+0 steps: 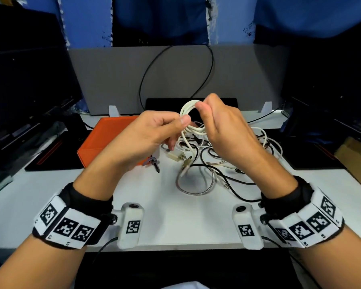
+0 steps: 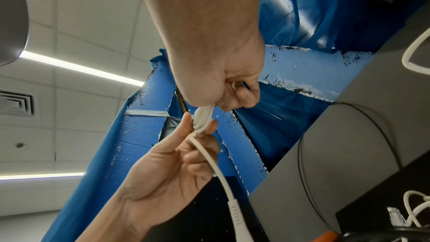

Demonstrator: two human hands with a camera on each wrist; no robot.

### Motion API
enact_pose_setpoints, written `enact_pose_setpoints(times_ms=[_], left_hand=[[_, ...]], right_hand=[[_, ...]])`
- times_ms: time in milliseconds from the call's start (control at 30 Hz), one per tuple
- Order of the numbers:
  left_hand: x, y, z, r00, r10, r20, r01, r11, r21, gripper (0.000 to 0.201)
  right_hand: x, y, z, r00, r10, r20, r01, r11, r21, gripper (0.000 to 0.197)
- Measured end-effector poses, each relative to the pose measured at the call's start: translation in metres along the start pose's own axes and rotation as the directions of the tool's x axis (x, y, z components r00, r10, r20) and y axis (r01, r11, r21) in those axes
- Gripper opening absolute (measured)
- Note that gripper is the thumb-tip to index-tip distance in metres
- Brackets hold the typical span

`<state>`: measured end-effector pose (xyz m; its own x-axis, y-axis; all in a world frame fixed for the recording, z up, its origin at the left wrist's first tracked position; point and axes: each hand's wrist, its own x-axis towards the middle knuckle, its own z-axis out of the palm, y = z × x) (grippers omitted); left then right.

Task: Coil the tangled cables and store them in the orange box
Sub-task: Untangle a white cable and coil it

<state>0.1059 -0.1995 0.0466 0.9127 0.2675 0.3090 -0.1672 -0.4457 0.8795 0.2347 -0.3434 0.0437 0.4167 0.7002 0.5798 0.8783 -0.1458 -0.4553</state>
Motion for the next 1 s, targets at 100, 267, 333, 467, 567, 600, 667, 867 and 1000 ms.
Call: enact_pose_setpoints(times_ms=[100,267,333,467,567,600,667,867,1000], left_hand=[[-0.001,0.003,0.013,0.997,-0.060,0.044,0.073,0.916,-0.395,0.032],[0.002,0.004,0.023,1.000,-0.024,0.011,0.025,0.794,-0.607,0.022],[0.003,0.004,0.020,0.998,-0.024,-0.065,-0.020,0.794,-0.607,0.022],[0.008,0.005,0.006,0.971,-0.041,-0.237,-0.106,0.812,-0.575,0.023],[0.009,0.003,-0.005,0.961,-0.043,-0.274,-0.116,0.836,-0.536,0.023],[0.009,0.003,-0.008,0.960,-0.053,-0.274,-0.108,0.836,-0.538,0.023],[0.008,0.004,-0.011,0.961,-0.064,-0.269,-0.100,0.826,-0.555,0.022],[0.007,0.006,-0.007,0.969,-0.066,-0.240,-0.087,0.811,-0.578,0.021],[0.007,0.007,-0.007,0.963,-0.074,-0.257,-0.093,0.810,-0.580,0.022]], right_hand=[[0.001,0.004,0.004,1.000,0.017,-0.006,-0.016,0.996,0.090,0.038],[0.003,0.010,0.023,0.994,0.096,0.056,-0.110,0.787,0.608,0.049],[0.005,0.013,0.024,0.970,0.153,0.191,-0.244,0.539,0.807,0.069],[0.006,0.027,0.027,0.819,0.045,0.572,-0.562,0.259,0.785,0.098],[-0.005,0.031,0.037,0.760,-0.125,0.637,-0.561,0.367,0.742,0.057],[-0.006,0.032,0.040,0.765,-0.158,0.625,-0.531,0.394,0.750,0.040],[-0.005,0.035,0.042,0.780,-0.164,0.603,-0.501,0.413,0.760,0.026],[-0.008,0.033,0.040,0.771,-0.296,0.564,-0.476,0.321,0.819,0.028],[-0.007,0.026,0.038,0.779,-0.305,0.548,-0.483,0.267,0.834,0.041]])
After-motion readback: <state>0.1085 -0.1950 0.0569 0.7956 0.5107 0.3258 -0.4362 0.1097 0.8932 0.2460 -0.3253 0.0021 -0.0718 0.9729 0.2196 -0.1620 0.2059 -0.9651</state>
